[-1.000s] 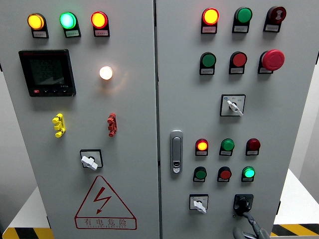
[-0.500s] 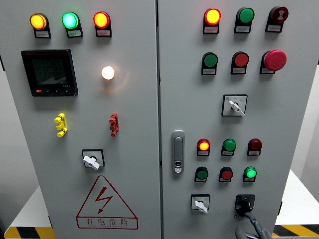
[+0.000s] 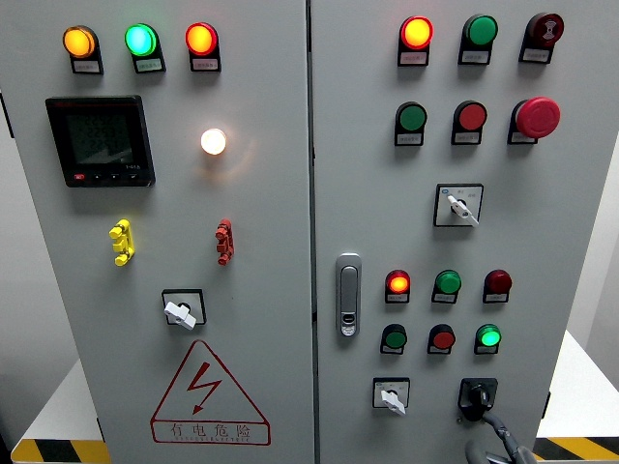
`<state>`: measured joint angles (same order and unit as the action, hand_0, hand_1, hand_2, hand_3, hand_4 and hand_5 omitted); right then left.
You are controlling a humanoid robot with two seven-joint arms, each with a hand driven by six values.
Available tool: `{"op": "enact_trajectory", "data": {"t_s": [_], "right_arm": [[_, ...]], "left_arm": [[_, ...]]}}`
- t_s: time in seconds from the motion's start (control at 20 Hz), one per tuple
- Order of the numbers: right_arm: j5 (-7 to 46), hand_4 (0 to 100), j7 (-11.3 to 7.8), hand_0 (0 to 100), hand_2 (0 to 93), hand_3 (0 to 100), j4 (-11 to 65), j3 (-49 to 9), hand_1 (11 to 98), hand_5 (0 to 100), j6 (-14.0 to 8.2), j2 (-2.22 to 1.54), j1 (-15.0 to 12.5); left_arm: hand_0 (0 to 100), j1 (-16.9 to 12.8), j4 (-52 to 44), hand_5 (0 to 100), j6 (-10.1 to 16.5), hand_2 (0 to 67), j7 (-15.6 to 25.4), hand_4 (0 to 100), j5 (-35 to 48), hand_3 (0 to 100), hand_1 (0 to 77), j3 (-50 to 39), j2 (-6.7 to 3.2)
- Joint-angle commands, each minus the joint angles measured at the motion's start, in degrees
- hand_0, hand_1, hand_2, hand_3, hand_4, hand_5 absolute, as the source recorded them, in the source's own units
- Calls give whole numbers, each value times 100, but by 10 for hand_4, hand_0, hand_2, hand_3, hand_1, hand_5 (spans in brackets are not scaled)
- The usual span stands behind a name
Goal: Trip black knob to open circuit
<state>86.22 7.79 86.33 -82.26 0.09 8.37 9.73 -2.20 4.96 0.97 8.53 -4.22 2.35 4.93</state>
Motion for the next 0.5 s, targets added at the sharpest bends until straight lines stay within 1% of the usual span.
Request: {"op": "enact_trajectory", "data": {"t_s": [0.0, 0.05, 0.2, 0.3, 0.35, 0.4, 0.45], "right_arm": [[0, 912, 3, 758, 74, 916, 51, -71, 468, 1000, -1, -20, -94], [0, 912, -6, 758, 74, 916, 103, -124, 468, 1000, 8, -28, -155], [0, 912, -14, 759, 74, 916, 288, -142, 467, 1000, 8, -37, -339], [0, 904, -23, 759, 74, 915, 455, -124, 467, 1000, 8, -20, -480], [0, 888, -32, 759, 74, 897, 568, -107, 467, 1000, 8, -20, -594], [0, 871, -32, 759, 74, 873, 674, -98, 466, 1000, 8, -11, -665], [0, 855, -32, 760, 73, 854, 762, -89, 466, 1000, 8, -20, -752]], "left_arm": [[0, 0, -4, 16, 0, 128, 0, 66, 0, 213, 35, 2, 0], [0, 0, -4, 16, 0, 127, 0, 66, 0, 213, 34, 2, 0], [0, 0, -4, 16, 0, 126, 0, 66, 0, 213, 33, 2, 0], [0, 0, -4, 16, 0, 127, 0, 66, 0, 213, 33, 2, 0], [0, 0, -4, 16, 0, 127, 0, 66, 0, 213, 33, 2, 0], [0, 0, 5, 16, 0, 127, 0, 66, 0, 213, 33, 2, 0], [0, 0, -4, 16, 0, 127, 0, 66, 0, 213, 33, 2, 0]]}}
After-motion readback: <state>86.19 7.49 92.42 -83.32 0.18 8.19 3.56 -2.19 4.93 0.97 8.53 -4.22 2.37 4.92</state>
